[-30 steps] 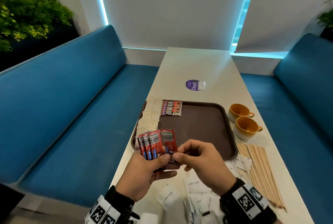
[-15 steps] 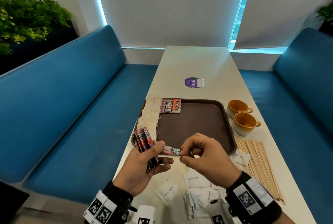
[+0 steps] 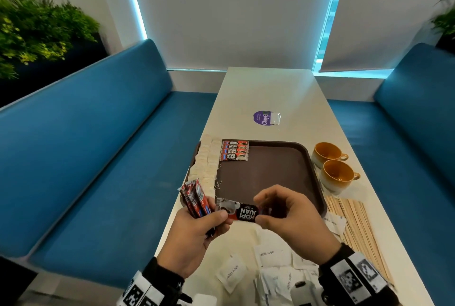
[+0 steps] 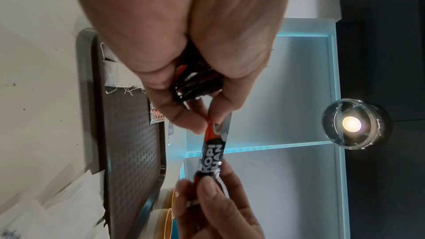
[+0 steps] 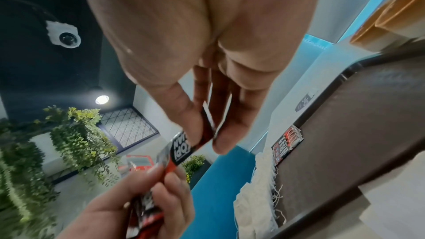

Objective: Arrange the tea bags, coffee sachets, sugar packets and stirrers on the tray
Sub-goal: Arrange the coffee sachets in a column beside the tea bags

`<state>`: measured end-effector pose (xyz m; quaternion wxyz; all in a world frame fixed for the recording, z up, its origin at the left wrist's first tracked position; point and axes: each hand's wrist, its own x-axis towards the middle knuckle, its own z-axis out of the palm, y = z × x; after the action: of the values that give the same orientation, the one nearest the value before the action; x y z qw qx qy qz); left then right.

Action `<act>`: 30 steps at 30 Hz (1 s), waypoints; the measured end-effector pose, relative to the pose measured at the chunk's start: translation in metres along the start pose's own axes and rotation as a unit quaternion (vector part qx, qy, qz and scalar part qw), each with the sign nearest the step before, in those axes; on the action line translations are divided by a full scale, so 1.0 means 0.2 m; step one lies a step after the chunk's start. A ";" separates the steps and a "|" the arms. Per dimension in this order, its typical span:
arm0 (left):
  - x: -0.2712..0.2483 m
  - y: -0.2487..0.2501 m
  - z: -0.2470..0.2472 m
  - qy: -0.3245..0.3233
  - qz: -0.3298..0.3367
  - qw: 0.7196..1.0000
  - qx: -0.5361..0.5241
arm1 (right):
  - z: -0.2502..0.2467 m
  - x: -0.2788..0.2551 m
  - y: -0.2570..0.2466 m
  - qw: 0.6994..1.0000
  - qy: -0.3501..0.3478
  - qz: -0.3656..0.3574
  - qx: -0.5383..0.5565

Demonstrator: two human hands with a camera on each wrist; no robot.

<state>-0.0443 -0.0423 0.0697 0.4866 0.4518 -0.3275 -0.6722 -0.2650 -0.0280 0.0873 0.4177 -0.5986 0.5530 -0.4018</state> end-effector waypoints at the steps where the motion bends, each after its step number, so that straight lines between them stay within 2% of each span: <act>1: 0.01 0.00 0.00 0.002 0.012 1.000 -0.002 | 0.01 0.00 0.00 1.000 -0.019 0.015 0.008; 5: 0.01 0.01 0.03 -0.024 0.044 0.998 0.028 | 0.12 -0.03 -0.01 0.989 -0.139 0.043 0.031; 6: 0.01 0.01 0.04 -0.030 0.046 0.998 0.033 | 0.14 -0.04 -0.01 0.986 -0.151 0.040 0.057; 8: 0.02 0.00 0.06 -0.022 0.049 0.998 0.022 | 0.17 -0.03 -0.02 0.986 -0.118 0.039 0.108; 10: 0.03 0.00 0.06 -0.010 0.053 0.998 0.019 | 0.18 -0.01 0.00 0.988 -0.046 0.043 0.141; 13: 0.01 -0.02 0.05 -0.027 0.044 0.997 0.052 | 0.16 0.04 0.02 0.973 0.008 0.064 0.222; 16: 0.00 -0.04 0.05 -0.066 0.035 0.995 0.067 | 0.14 0.05 -0.01 0.952 0.018 0.078 0.294; 19: 0.01 -0.05 0.05 -0.058 0.053 0.995 0.064 | 0.15 0.04 -0.02 0.945 0.037 0.077 0.316; 24: 0.06 -0.03 0.03 0.001 0.089 0.996 0.012 | 0.12 0.05 0.03 0.952 0.040 0.092 0.290; 28: 0.10 -0.02 -0.02 0.013 0.104 0.994 0.007 | 0.09 0.11 0.08 0.958 0.051 0.099 0.265; 30: 0.12 -0.02 -0.03 0.003 0.108 0.994 -0.006 | 0.07 0.15 0.10 0.967 0.019 0.105 0.231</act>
<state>-0.0434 -0.0645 0.0566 0.5599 0.4130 -0.3690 -0.6162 -0.2569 -0.0582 0.0637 0.5738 -0.4169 0.5126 -0.4840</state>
